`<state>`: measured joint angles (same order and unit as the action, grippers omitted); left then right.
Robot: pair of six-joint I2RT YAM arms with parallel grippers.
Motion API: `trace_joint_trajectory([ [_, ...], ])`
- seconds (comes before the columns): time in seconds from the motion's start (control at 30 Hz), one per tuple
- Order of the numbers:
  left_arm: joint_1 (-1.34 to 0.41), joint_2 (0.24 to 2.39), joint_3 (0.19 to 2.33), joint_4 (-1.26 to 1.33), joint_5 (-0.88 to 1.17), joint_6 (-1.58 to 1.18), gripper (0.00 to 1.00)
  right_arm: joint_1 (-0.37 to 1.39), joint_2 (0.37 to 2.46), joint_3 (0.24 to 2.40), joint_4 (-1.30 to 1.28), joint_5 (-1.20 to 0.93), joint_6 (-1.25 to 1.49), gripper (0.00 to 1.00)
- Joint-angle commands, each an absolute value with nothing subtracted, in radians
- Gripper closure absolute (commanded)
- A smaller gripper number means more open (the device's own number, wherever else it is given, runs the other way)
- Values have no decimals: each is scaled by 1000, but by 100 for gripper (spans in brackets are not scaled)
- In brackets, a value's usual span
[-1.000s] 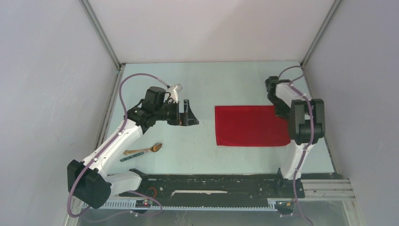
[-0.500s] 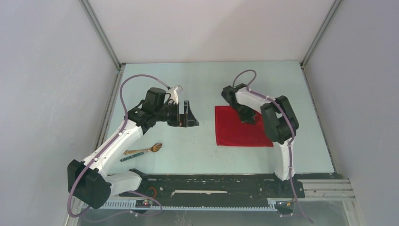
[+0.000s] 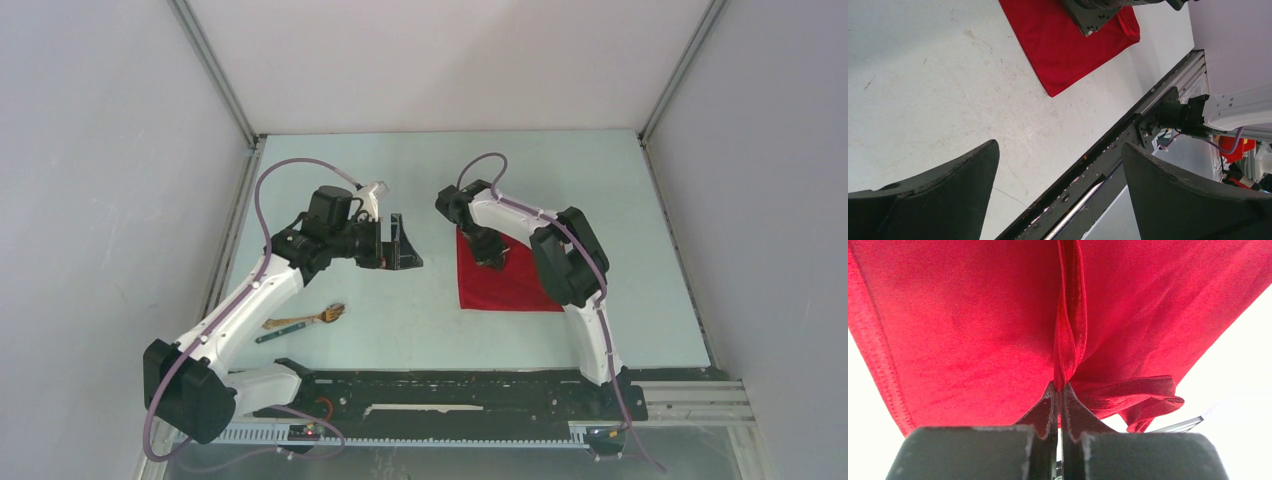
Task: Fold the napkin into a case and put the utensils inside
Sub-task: Fold the rectangle-folded napkin at the center of the board.
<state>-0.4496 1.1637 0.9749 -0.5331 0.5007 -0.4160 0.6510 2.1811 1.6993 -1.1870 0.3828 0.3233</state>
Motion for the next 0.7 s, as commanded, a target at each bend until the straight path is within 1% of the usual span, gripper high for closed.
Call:
trace_joint_trajectory([
  [0.0,-447,1135,974,-511,489,-381,0,666,2166,1743,-1183,306,348,100],
  [0.2,-444,1132,977,-520,474,-375,0,669,2145,1740,-1144,226,322,100],
  [0.67,-442,1141,977,-520,484,-377,0,680,2154,1781,-1119,152,334,100],
])
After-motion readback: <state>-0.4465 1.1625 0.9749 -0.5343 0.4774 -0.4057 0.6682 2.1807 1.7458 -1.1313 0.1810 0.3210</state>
